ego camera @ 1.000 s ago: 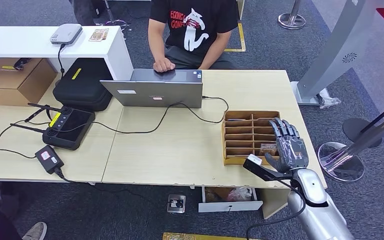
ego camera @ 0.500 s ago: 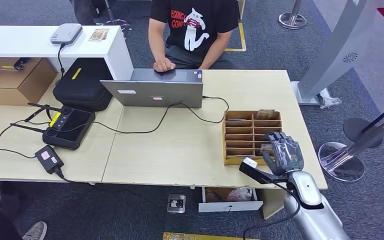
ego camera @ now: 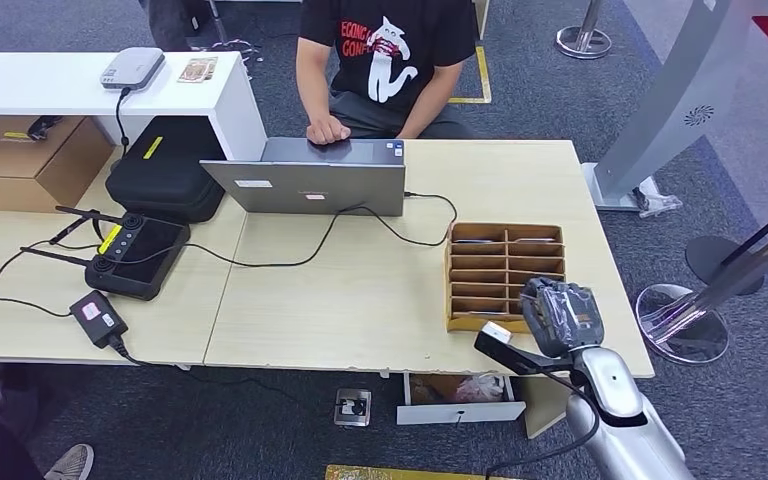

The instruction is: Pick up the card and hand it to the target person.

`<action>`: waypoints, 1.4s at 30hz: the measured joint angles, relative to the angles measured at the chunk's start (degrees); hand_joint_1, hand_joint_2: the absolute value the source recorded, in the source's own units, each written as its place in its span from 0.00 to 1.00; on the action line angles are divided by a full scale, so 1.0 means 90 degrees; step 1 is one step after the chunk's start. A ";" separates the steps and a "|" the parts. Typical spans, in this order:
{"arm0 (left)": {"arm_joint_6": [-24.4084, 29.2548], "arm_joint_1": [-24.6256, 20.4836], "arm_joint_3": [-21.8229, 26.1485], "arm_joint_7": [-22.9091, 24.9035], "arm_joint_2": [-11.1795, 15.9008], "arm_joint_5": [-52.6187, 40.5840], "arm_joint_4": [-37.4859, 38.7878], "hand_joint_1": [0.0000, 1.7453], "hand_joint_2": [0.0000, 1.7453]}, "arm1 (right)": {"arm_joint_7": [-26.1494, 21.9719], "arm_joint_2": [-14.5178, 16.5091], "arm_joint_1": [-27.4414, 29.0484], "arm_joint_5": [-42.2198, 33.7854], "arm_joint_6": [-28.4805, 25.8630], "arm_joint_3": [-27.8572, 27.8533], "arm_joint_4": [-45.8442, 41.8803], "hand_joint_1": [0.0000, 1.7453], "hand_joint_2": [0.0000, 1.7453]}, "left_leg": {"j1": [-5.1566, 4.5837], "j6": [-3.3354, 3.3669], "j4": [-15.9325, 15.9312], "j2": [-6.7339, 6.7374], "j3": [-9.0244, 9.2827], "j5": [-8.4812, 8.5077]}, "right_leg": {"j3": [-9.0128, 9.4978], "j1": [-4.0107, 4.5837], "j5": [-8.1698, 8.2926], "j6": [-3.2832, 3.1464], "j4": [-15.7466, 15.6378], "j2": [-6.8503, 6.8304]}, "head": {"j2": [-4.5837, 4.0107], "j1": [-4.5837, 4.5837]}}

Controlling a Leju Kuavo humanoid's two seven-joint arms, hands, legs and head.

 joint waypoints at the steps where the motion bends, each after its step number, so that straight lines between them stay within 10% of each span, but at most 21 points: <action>1: -0.0001 0.0000 -0.0001 0.0000 0.0000 0.0003 0.0000 0.00 1.00 | -0.0007 0.0000 0.0000 0.0002 0.0009 0.0000 -0.0010 0.96 1.00 | 0.0000 0.0000 0.0000 0.0000 0.0000 0.0000 | 0.0000 0.0000 0.0000 0.0000 0.0000 0.0000 | 0.0000 0.0000; 29: 0.0034 -0.0029 -0.0031 -0.0027 0.0010 -0.0216 0.0000 0.00 1.00 | -0.0171 -0.0331 -0.0415 -0.0166 -0.0474 -0.0306 -0.1222 0.95 1.00 | -0.0001 0.0000 0.0001 0.0001 -0.0004 0.0000 | -0.0002 -0.0001 0.0001 0.0000 0.0000 0.0003 | 0.0000 0.0000; 42: 0.0039 -0.0088 -0.0034 -0.0029 0.0009 -0.0347 0.0000 0.00 1.00 | -0.0489 0.0092 -0.1547 -0.0335 -0.0204 -0.0131 -0.0958 0.99 1.00 | 0.0000 0.0000 0.0001 0.0002 -0.0007 0.0004 | -0.0002 -0.0001 0.0004 -0.0004 0.0005 0.0005 | 0.0000 0.0000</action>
